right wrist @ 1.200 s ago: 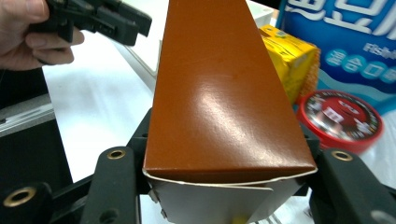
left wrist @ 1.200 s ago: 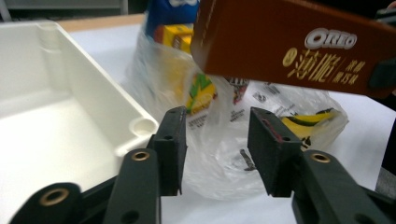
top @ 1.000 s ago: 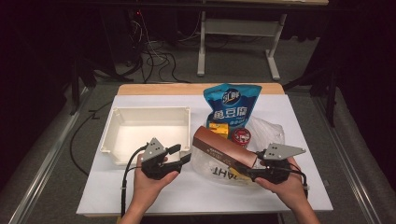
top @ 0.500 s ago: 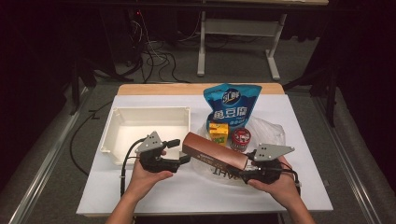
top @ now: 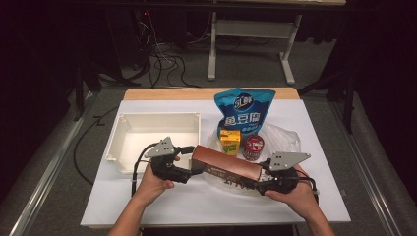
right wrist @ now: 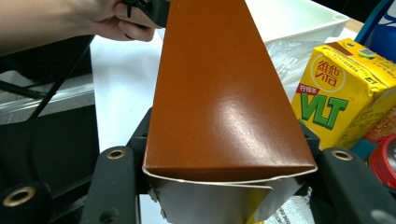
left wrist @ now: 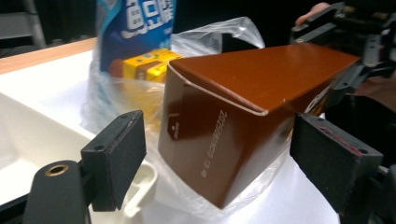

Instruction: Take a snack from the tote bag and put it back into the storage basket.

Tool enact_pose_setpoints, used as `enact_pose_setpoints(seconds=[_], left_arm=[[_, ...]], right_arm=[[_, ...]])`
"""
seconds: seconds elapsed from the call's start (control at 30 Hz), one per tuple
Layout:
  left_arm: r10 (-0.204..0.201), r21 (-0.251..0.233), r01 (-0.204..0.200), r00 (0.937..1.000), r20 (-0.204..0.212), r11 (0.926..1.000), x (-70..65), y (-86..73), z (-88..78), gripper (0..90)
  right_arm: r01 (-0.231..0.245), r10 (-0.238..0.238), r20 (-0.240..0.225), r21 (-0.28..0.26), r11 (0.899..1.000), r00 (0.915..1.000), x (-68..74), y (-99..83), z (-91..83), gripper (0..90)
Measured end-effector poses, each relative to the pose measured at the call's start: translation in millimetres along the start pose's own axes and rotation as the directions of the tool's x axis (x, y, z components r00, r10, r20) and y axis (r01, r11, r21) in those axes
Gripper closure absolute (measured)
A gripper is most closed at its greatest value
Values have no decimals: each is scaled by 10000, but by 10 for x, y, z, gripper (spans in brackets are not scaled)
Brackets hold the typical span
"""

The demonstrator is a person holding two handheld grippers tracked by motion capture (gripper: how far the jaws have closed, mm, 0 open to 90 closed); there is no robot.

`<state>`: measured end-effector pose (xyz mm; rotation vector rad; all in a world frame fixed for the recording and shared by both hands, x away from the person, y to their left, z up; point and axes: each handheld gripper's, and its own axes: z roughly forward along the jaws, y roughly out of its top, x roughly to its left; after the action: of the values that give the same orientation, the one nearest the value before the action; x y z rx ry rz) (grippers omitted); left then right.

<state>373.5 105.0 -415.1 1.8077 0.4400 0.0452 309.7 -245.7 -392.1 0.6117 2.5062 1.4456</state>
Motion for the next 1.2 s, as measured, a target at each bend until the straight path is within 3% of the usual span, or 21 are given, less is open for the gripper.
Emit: enact_pose_setpoints(seconds=[0.17, 0.5, 0.8, 0.9, 1.07, 1.2], left_arm=[[163, -129, -157, 9985, 517, 9998, -12, 30, 8, 165], [469, 71, -481, 9919, 1177, 9988, -47, 8, 64, 168], [636, 247, -688, 9831, 1718, 9973, -69, -8, 97, 207], [826, 283, -887, 9819, 1704, 9957, -86, -19, 101, 225], [1196, 315, -1284, 9723, 2009, 9912, -100, -44, 66, 296], [1259, 24, -1309, 9587, 2549, 9914, -120, -34, 14, 382]], right_arm=[[169, -170, -343, -15, 9999, 9993, -25, 0, -20, 459], [218, -221, -821, -48, 9998, 9964, -36, -23, -14, 459], [248, -250, -1212, -34, 9997, 9923, -46, -39, 0, 459], [243, -244, -1286, -22, 9997, 9914, -41, -43, 2, 457], [256, -265, -1522, -78, 9996, 9880, -56, -62, -15, 449], [-112, 34, -1786, -425, 9990, 9839, -96, -93, -48, 404]])
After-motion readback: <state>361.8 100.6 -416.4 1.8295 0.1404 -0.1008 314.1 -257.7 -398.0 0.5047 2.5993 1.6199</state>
